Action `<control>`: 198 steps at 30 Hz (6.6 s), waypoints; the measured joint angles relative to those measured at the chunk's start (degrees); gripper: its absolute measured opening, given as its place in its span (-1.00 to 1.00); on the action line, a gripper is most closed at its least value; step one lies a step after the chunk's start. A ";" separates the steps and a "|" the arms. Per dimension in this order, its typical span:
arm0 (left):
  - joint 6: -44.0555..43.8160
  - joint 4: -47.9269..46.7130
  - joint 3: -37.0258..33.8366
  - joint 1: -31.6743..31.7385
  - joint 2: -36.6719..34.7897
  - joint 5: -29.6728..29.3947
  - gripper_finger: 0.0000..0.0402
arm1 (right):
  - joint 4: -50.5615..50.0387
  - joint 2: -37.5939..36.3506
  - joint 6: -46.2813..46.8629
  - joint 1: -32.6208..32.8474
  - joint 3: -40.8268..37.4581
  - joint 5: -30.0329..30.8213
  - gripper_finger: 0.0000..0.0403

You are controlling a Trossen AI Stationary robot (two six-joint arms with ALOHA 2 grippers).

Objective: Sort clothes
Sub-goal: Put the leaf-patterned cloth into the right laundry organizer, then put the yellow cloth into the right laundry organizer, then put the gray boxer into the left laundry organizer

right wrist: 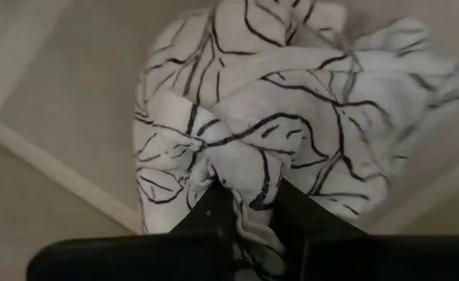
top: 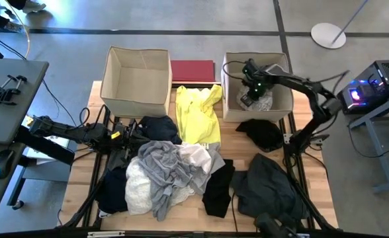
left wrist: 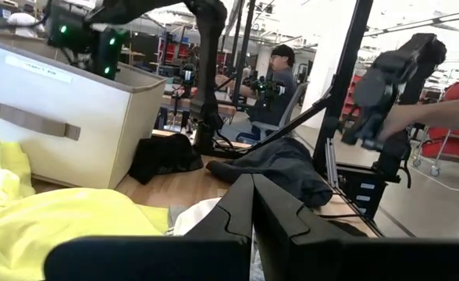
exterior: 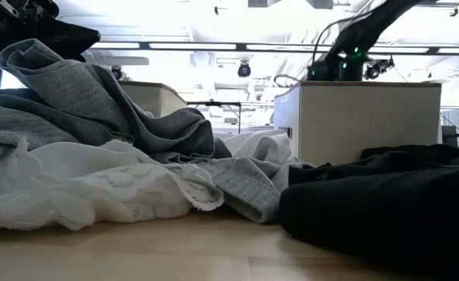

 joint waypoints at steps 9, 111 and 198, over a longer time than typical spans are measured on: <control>-0.01 0.00 0.00 0.00 -0.02 0.00 -1.00 | 0.24 4.92 -1.03 0.04 -0.08 0.02 -0.59; 1.51 -0.51 0.02 0.00 -0.02 -3.23 -1.00 | 12.18 19.73 -3.01 37.71 26.16 3.74 -0.86; 0.91 0.71 0.02 0.01 0.00 -4.97 -1.00 | -8.86 -12.98 0.88 5.14 26.50 5.77 0.08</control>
